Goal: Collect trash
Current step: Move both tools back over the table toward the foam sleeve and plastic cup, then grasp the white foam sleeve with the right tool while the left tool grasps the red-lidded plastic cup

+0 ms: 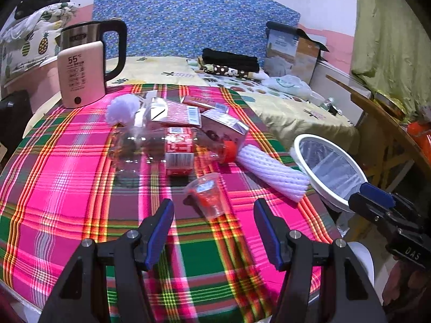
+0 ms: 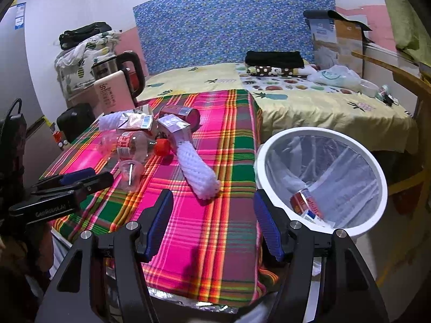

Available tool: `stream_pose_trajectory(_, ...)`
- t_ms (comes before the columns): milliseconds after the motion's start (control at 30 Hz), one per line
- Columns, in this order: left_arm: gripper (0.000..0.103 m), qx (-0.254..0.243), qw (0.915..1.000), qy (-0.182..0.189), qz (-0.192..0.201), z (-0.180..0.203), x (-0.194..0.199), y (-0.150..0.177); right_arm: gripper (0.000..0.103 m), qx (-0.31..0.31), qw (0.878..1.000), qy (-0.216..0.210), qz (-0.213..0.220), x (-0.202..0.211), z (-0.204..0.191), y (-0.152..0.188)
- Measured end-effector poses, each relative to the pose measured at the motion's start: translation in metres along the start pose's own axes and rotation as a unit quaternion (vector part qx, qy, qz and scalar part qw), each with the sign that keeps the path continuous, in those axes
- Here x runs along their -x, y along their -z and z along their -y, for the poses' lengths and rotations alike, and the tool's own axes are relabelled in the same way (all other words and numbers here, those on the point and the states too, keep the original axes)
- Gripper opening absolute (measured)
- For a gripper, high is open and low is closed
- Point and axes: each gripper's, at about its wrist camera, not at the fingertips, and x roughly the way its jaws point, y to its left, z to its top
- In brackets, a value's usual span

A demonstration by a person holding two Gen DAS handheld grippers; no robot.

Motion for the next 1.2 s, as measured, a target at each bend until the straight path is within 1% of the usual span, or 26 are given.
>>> stream_pose_trajectory(167,0.064,0.007,0.9999,0.002,-0.007,-0.001,-0.007,-0.001,0.062,0.004,1.0,-0.006,-0.003,-0.006,-0.003,-0.003)
stream_pose_trajectory(300,0.063,0.022,0.9995,0.003,-0.023,-0.002,-0.019,-0.001,0.062,0.004,1.0,-0.007,-0.006,-0.012,-0.003,-0.005)
stream_pose_trajectory(567,0.052,0.046,0.9977,0.002,-0.05,-0.003,-0.041,-0.001,0.058,-0.001,1.0,-0.012,-0.023,-0.033,0.003,-0.009)
stream_pose_trajectory(667,0.049,0.044,0.9975,0.002,-0.055,0.0,-0.046,0.0,0.057,-0.001,0.999,-0.017,-0.029,-0.041,0.004,-0.01)
stream_pose_trajectory(733,0.044,0.043,0.9973,0.003,-0.06,0.001,-0.05,0.001,0.056,-0.001,0.999,-0.023,-0.034,-0.047,0.004,-0.01)
stream_pose_trajectory(833,0.038,0.038,0.9975,-0.003,-0.06,0.003,-0.053,0.002,0.05,0.003,0.999,-0.03,-0.043,-0.056,0.002,-0.011)
stream_pose_trajectory(900,0.035,0.036,0.9975,-0.001,-0.06,0.003,-0.054,0.001,0.045,0.005,0.998,-0.034,-0.048,-0.06,0.001,-0.011)
stream_pose_trajectory(933,0.035,0.036,0.9976,-0.001,-0.06,0.002,-0.054,0.0,0.042,0.007,0.998,-0.036,-0.053,-0.064,-0.001,-0.01)
stream_pose_trajectory(1000,0.035,0.034,0.9976,0.0,-0.06,0.002,-0.054,0.0,0.029,0.011,0.997,-0.041,-0.061,-0.068,-0.003,-0.01)
stream_pose_trajectory(1067,0.035,0.031,0.9977,0.002,-0.06,0.002,-0.053,0.0,0.024,0.014,0.997,-0.044,-0.064,-0.068,-0.004,-0.009)
stream_pose_trajectory(1100,0.035,0.029,0.9977,0.003,-0.061,0.002,-0.053,0.0,0.019,0.016,0.997,-0.045,-0.063,-0.066,-0.005,-0.008)
stream_pose_trajectory(1200,0.035,0.024,0.998,0.006,-0.058,0.002,-0.049,0.0,0.014,0.017,0.997,-0.045,-0.059,-0.06,-0.006,-0.008)
